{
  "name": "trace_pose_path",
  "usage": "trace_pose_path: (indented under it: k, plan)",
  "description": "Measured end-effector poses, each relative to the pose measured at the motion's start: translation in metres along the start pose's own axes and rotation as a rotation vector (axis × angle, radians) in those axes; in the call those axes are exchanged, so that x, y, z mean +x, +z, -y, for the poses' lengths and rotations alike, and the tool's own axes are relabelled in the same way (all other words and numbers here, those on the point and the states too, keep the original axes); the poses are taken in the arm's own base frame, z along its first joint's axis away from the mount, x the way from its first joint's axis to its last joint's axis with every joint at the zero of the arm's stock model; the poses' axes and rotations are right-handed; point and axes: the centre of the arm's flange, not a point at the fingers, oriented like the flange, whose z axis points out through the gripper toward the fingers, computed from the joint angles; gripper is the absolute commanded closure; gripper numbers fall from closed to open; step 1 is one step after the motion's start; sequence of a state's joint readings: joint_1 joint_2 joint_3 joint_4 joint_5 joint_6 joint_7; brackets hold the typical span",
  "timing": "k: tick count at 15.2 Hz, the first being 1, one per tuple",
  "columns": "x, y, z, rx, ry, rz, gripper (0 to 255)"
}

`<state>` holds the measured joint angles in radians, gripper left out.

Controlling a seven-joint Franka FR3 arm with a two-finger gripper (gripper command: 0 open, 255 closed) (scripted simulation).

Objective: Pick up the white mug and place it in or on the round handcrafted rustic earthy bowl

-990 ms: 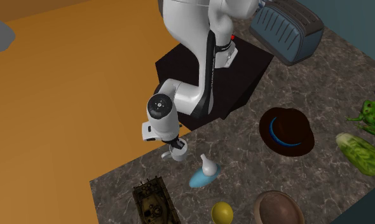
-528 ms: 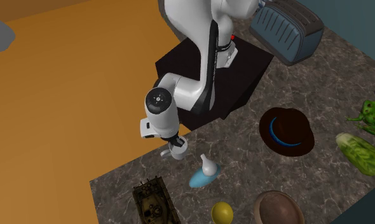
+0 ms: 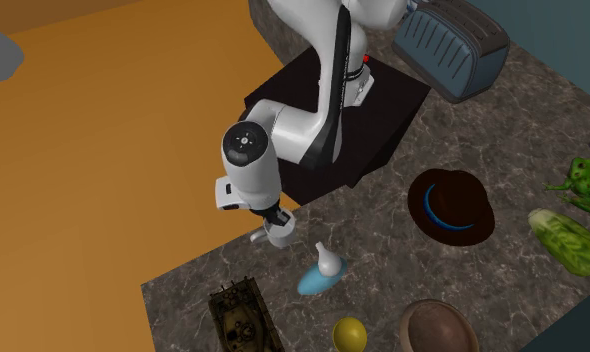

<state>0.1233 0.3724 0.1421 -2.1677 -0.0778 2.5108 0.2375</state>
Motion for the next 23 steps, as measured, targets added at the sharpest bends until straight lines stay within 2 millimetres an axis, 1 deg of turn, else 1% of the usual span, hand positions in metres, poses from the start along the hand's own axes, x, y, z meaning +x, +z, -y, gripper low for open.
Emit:
trace_pose_path:
  k: [19,21,23]
  plan:
    - [-0.002,-0.099,0.001,0.0,0.0,0.0,255]
    - [-0.002,-0.104,0.018,0.0,0.0,0.0,255]
    - [-0.003,-0.103,0.04,0.0,-0.001,0.001,255]
